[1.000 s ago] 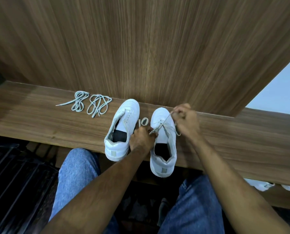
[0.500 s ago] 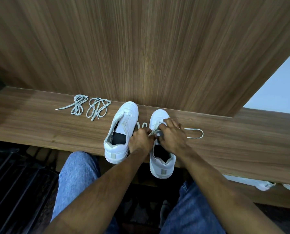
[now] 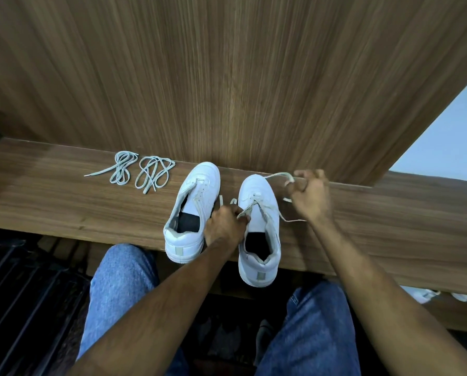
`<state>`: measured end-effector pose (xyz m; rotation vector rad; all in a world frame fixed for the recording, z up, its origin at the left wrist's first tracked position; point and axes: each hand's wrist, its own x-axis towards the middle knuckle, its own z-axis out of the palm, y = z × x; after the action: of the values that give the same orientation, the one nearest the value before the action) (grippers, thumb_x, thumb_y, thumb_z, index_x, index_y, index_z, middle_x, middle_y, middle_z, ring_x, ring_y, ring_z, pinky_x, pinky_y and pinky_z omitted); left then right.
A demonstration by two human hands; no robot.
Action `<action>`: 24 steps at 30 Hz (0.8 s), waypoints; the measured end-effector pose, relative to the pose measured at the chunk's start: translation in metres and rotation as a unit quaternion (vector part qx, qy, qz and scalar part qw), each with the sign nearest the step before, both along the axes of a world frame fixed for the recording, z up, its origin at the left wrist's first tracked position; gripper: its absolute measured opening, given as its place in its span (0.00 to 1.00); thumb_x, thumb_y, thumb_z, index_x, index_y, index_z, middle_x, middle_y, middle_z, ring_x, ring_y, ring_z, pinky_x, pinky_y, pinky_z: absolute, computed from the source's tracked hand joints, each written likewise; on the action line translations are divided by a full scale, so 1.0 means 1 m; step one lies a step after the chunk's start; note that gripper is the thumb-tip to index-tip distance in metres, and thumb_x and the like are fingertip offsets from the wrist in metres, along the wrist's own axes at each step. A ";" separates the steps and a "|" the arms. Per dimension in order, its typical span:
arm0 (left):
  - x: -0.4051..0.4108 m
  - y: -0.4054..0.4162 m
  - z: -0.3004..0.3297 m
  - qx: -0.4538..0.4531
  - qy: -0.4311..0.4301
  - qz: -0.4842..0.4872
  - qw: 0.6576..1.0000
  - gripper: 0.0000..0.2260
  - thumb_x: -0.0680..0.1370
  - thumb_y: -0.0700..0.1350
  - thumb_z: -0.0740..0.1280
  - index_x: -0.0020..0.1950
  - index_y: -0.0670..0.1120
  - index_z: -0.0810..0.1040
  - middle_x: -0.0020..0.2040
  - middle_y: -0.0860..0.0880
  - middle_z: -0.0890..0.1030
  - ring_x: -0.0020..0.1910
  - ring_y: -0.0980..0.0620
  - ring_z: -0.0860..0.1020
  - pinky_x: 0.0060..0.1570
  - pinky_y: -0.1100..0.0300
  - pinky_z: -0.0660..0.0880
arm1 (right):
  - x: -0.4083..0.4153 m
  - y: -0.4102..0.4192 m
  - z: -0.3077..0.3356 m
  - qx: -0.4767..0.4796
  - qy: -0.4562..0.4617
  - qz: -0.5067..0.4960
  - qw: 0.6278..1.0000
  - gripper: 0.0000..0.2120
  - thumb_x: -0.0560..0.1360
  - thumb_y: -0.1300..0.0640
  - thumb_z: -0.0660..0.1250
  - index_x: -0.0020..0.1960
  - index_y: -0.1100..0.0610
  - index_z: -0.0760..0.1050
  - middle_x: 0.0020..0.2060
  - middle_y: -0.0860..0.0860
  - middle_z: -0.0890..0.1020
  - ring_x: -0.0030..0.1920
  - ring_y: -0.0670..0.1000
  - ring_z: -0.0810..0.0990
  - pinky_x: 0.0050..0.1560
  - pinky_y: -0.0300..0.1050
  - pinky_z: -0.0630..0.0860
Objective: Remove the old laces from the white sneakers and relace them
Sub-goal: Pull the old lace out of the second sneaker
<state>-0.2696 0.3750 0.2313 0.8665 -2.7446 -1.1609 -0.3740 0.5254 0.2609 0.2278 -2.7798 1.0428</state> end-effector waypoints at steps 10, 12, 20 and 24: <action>0.000 -0.001 0.000 0.002 0.011 0.005 1.000 0.09 0.76 0.50 0.66 0.53 0.51 0.82 0.52 0.43 0.82 0.54 0.40 0.78 0.51 0.54 0.74 | 0.043 -0.016 -0.049 0.092 -0.125 0.031 0.987 0.15 0.73 0.47 0.64 0.57 0.48 0.79 0.49 0.54 0.84 0.54 0.60 0.80 0.53 0.51 0.76; -0.001 -0.004 -0.002 0.034 0.014 0.024 0.999 0.08 0.75 0.48 0.67 0.51 0.51 0.82 0.51 0.44 0.83 0.53 0.40 0.79 0.51 0.55 0.74 | 0.038 -0.010 -0.053 -0.063 -0.171 -0.008 0.983 0.08 0.72 0.53 0.66 0.48 0.51 0.83 0.43 0.51 0.85 0.47 0.56 0.82 0.51 0.49 0.76; 0.001 0.000 -0.004 0.015 0.042 0.028 0.999 0.16 0.73 0.41 0.63 0.59 0.53 0.77 0.58 0.47 0.79 0.57 0.43 0.77 0.51 0.53 0.74 | 0.039 -0.001 -0.060 -0.263 -0.243 -0.030 0.933 0.07 0.69 0.59 0.71 0.33 0.52 0.82 0.34 0.50 0.84 0.37 0.48 0.78 0.46 0.49 0.77; -0.017 0.011 -0.004 -0.143 0.046 -0.072 0.986 0.22 0.73 0.39 0.61 0.66 0.54 0.72 0.62 0.47 0.71 0.62 0.44 0.70 0.56 0.49 0.71 | 0.048 -0.001 -0.064 -0.191 -0.221 -0.012 0.956 0.05 0.69 0.52 0.70 0.35 0.51 0.81 0.31 0.47 0.83 0.34 0.47 0.77 0.46 0.51 0.77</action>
<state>-0.2862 0.3856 0.2270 0.5753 -2.8388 -0.7716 -0.3264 0.5243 0.1969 -0.1039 -2.8465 1.7819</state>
